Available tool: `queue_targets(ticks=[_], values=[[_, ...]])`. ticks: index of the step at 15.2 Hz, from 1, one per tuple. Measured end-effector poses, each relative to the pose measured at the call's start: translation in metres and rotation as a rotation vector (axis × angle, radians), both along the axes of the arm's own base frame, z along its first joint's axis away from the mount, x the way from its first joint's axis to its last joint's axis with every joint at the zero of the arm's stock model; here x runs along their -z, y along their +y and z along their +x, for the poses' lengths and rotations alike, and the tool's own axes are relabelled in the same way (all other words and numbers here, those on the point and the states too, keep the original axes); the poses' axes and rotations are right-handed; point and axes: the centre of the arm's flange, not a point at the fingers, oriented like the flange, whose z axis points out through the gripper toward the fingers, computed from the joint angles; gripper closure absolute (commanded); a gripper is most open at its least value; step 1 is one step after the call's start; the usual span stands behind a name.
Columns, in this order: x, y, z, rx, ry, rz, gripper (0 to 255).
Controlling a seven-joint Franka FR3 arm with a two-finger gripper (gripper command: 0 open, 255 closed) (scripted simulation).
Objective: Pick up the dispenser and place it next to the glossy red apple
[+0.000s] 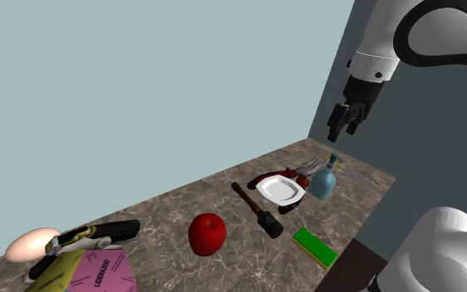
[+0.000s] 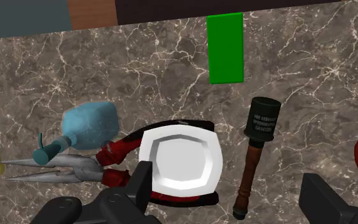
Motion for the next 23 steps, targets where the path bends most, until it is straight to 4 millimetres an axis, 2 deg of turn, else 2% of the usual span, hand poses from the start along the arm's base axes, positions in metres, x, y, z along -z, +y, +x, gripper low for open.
queue_targets(ticks=[1,3,9,23], values=[[0.000,0.000,0.000,0.000,0.000,0.000,0],[0.006,-0.015,0.008,0.005,0.013,0.011,0],[0.035,-0.084,0.046,0.028,0.072,0.065,0],[0.144,-0.253,0.114,0.084,0.216,0.195,0]])
